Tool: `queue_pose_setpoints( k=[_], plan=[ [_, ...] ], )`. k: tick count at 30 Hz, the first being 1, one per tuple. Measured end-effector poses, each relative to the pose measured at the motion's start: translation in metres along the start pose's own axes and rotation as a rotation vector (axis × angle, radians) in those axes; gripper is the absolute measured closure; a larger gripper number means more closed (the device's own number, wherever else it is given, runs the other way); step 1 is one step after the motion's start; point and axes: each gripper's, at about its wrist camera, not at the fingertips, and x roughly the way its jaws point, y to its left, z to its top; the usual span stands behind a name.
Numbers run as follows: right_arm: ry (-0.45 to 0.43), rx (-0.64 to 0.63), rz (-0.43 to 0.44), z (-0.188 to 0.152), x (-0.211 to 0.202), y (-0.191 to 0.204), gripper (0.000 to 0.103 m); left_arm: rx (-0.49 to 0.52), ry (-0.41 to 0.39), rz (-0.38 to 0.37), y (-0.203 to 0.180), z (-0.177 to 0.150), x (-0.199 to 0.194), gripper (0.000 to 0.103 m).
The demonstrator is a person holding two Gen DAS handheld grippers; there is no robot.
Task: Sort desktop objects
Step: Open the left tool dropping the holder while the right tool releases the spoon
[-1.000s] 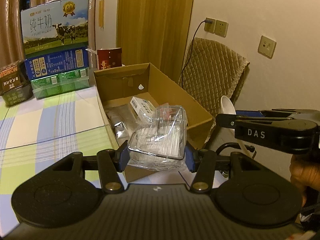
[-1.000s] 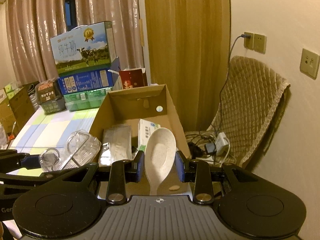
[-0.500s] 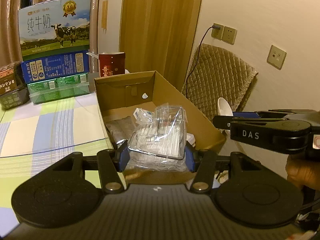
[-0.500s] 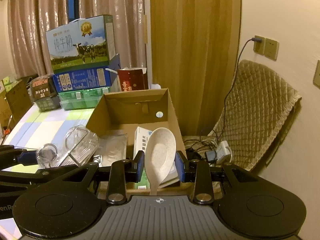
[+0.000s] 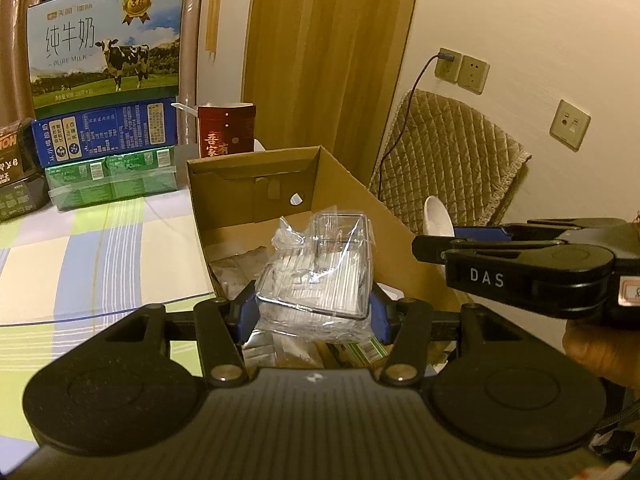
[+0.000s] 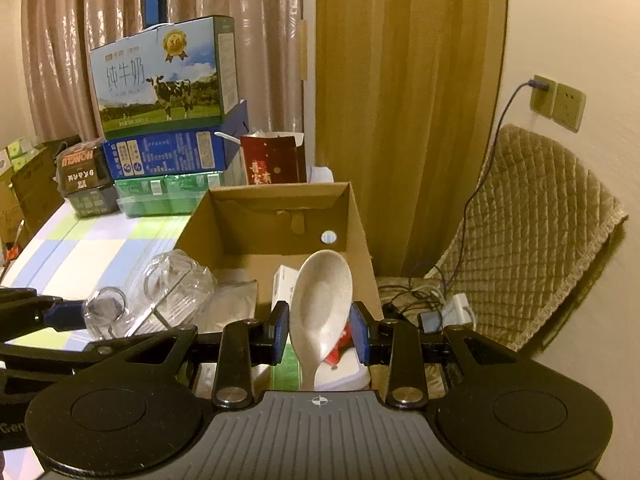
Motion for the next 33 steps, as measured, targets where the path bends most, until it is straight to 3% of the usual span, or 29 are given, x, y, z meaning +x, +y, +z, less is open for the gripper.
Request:
queue_pose_setpoints(
  k=[3,15,16,18,20,22,24,28,30,33],
  plan=[
    [0.000,-0.008,0.003,0.006,0.006,-0.001,0.085,-0.006,0.001,0.003,0.003,0.003,0.006,0.054],
    [0.004,-0.007,0.042,0.023,0.038,-0.008,0.086,-0.050,0.005,-0.012,0.018,0.020,0.040,0.052],
    [-0.001,-0.003,0.041,0.023,0.038,-0.009,0.086,-0.057,0.004,-0.012,0.019,0.021,0.042,0.049],
    [0.002,0.000,0.040,0.022,0.038,-0.011,0.085,-0.054,0.000,-0.007,0.020,0.024,0.046,0.027],
    [0.008,-0.004,0.037,0.021,0.037,-0.014,0.084,-0.049,-0.012,-0.011,0.020,0.026,0.046,0.024],
    [0.013,-0.001,0.033,0.019,0.036,-0.018,0.070,-0.044,-0.019,-0.001,0.021,0.028,0.043,0.024],
    [0.016,0.009,0.033,0.016,0.034,-0.020,0.041,-0.041,-0.022,0.011,0.021,0.027,0.038,0.024],
    [0.038,0.007,0.050,0.011,0.030,-0.020,0.030,-0.042,-0.016,0.038,0.025,0.018,0.029,0.020],
    [0.051,0.009,0.055,0.008,0.026,-0.019,0.016,-0.051,-0.015,0.053,0.027,0.011,0.022,0.014],
    [0.050,0.024,0.058,0.002,0.015,-0.019,0.007,-0.059,-0.016,0.079,0.028,0.001,0.011,0.007]
  ],
)
